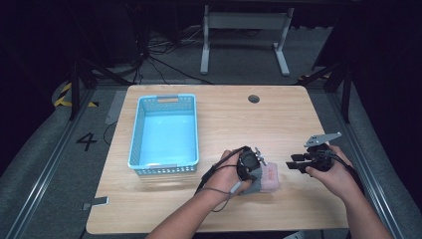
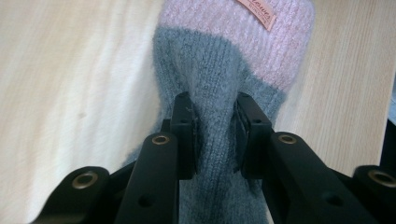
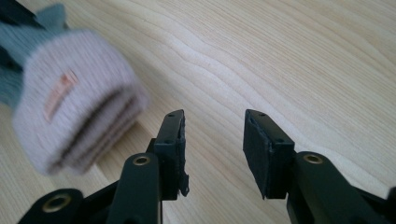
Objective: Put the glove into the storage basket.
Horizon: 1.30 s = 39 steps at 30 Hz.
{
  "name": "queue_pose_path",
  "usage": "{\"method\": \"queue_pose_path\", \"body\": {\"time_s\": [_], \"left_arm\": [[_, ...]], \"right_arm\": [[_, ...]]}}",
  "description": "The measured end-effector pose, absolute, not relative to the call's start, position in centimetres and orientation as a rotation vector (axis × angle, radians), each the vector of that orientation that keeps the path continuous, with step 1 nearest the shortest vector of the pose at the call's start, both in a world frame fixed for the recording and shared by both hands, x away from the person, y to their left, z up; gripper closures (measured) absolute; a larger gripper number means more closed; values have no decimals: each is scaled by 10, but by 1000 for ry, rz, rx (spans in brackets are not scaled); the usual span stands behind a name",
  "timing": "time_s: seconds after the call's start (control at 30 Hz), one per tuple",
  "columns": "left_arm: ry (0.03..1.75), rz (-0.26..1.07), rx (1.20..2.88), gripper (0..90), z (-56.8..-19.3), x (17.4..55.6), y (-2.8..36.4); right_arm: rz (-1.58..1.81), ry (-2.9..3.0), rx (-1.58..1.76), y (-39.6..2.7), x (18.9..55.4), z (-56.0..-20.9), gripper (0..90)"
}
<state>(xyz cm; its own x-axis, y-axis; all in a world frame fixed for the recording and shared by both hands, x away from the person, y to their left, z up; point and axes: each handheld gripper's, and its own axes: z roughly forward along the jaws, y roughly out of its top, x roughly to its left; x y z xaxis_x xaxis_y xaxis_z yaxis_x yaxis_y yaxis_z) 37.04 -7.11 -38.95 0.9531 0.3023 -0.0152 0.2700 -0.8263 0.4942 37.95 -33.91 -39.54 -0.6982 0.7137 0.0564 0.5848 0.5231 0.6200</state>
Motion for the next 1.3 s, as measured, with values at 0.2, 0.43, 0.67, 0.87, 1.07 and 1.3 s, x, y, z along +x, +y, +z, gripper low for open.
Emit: {"method": "queue_pose_path", "body": {"time_s": [0.2, 0.43, 0.67, 0.87, 1.07, 1.3], "left_arm": [[428, 128, 2584, 732, -367, 374, -50], [473, 150, 2546, 731, -347, 381, -28], [504, 165, 2512, 731, -332, 389, -12], [529, 199, 2497, 731, -317, 399, 4], [557, 229, 2471, 732, -302, 410, 23], [586, 263, 2467, 731, -292, 420, 42]], "right_arm": [[926, 2571, 1093, -334, 387, -396, 596], [924, 2588, 1079, -328, 393, -398, 596], [917, 2594, 1078, -327, 394, -401, 595], [908, 2600, 1095, -328, 393, -404, 593], [899, 2599, 1112, -330, 391, -407, 593], [890, 2598, 1131, -333, 388, -410, 592]]}}
